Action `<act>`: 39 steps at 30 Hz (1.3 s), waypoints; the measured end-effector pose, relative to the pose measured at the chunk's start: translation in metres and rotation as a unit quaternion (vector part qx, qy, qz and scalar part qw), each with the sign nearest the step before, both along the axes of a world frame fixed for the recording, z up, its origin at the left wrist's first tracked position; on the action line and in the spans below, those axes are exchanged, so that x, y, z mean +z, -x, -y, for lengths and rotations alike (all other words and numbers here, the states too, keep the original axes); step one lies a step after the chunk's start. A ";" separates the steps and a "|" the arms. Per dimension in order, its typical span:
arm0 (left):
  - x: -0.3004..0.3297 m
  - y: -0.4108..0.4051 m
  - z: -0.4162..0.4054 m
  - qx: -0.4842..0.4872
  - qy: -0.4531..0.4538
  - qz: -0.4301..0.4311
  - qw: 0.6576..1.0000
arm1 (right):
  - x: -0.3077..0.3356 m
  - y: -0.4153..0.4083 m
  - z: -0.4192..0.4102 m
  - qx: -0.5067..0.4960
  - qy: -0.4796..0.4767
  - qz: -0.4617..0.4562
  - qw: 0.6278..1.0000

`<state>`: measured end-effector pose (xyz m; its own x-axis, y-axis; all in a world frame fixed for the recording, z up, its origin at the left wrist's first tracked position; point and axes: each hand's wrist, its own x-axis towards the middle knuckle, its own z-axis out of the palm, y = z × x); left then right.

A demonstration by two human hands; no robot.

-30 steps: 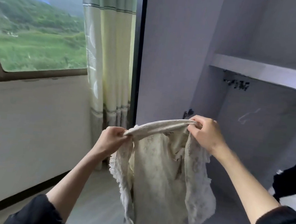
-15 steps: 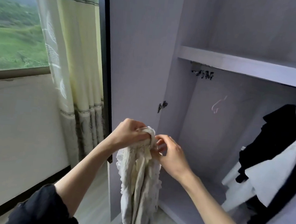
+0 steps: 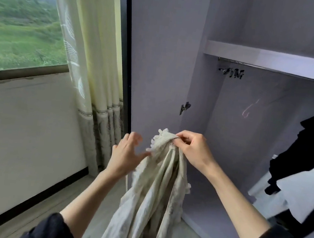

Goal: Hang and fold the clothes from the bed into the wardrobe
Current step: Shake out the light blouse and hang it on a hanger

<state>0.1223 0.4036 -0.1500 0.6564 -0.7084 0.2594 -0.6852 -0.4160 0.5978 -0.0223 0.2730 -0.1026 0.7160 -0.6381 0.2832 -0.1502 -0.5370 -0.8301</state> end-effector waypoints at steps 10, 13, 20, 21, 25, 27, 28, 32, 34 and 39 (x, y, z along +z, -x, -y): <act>-0.052 0.027 0.027 -0.121 -0.093 -0.130 0.980 | 0.014 0.003 0.013 -0.016 -0.040 0.030 0.999; -0.055 0.041 0.047 -0.057 -0.015 -0.153 0.986 | 0.015 0.015 0.025 -0.040 -0.043 0.028 0.998; -0.022 0.023 0.084 -0.021 0.062 -0.173 0.983 | -0.009 0.067 0.097 -0.184 0.138 -0.199 0.953; -0.009 0.024 0.093 -0.037 0.073 -0.164 0.983 | -0.014 0.076 0.104 -0.206 0.167 -0.238 0.934; 0.040 0.033 0.120 -0.100 0.125 -0.109 0.981 | -0.024 0.095 0.118 -0.289 0.308 -0.174 0.890; 0.057 0.039 0.128 -0.132 0.144 -0.089 0.977 | -0.034 0.102 0.125 -0.322 0.386 -0.125 0.855; 0.061 0.042 0.134 -0.148 0.149 -0.086 0.974 | -0.042 0.104 0.128 -0.330 0.394 -0.134 0.848; 0.065 0.056 0.164 -0.185 0.143 -0.081 0.969 | -0.083 0.109 0.158 -0.318 0.327 -0.201 0.867; 0.063 0.058 0.193 -0.183 0.140 -0.084 0.970 | -0.094 0.111 0.187 -0.326 0.259 -0.200 0.887; 0.046 0.035 0.251 -0.212 0.023 0.033 0.976 | -0.086 0.112 0.258 -0.344 0.088 -0.144 0.924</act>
<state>0.0873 0.1523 -0.1035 0.2866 -0.8998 0.3291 -0.8281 -0.0600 0.5574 -0.1347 0.0150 -0.1884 0.2208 -0.9321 0.2872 -0.7074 -0.3557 -0.6108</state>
